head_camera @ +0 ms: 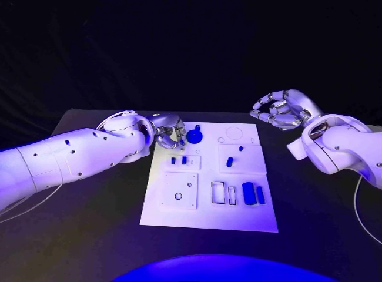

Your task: Assemble the parts on the task board

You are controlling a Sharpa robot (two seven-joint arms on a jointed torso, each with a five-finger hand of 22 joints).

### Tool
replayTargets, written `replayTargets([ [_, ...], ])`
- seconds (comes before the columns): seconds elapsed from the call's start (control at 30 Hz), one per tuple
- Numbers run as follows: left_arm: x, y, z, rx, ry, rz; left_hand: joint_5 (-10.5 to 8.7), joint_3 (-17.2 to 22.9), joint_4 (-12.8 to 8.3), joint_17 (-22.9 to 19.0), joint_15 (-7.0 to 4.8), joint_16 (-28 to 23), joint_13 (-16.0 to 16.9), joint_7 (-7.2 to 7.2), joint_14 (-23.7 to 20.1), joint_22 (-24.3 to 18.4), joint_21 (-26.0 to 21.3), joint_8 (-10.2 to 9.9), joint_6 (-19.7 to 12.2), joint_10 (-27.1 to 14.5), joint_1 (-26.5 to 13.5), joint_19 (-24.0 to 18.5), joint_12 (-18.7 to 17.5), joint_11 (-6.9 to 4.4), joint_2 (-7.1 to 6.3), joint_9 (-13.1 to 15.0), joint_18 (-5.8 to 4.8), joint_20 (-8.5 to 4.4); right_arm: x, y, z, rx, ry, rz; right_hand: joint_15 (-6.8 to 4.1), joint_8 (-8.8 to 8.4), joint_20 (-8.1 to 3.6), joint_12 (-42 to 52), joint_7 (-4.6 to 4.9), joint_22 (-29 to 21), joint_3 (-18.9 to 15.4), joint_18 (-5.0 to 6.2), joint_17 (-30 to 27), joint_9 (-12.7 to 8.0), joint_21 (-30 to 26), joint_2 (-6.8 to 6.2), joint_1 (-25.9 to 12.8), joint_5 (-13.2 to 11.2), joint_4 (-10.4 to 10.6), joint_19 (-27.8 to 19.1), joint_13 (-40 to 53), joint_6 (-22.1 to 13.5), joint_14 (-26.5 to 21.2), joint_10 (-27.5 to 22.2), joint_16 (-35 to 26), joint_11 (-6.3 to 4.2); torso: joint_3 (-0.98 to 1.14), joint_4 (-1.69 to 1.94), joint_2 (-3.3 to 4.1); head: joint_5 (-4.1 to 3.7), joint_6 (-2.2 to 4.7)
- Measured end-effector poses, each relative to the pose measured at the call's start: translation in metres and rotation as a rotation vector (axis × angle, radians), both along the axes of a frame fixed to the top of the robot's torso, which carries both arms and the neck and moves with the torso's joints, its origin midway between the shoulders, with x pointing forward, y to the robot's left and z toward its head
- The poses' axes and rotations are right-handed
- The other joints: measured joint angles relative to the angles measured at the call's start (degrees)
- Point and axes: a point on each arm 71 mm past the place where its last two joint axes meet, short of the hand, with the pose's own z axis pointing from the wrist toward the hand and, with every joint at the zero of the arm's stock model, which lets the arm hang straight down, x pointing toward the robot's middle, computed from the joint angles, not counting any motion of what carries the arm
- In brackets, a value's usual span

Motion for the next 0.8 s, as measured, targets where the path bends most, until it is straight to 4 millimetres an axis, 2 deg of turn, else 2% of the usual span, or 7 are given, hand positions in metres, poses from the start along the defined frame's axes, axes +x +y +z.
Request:
replayTargets([
  [0.8, 0.0006, 0.0024, -0.0048, 0.013, 0.057, 0.004, 0.0, 0.0, 0.0, -0.27, 0.0, 0.0, -0.04, 0.2, 0.0, -0.17, 0.0, -0.21, 0.2, 0.2, 0.0, 0.0, -0.22, -0.2, 0.0, 0.02, 0.01, 0.0, -0.0001, 0.0003, 0.0, 0.0, 0.0, 0.0, 0.0, 0.24, 0.0, 0.0, 0.0, 0.0, 0.0, 0.0, -0.02, -0.08, 0.0, 0.0, 0.0, 0.0, 0.0, 0.0, 0.06, 0.0, 0.0, 0.0, 0.0, 0.0, 0.02, -0.14, 0.05, 0.01, -0.37],
])
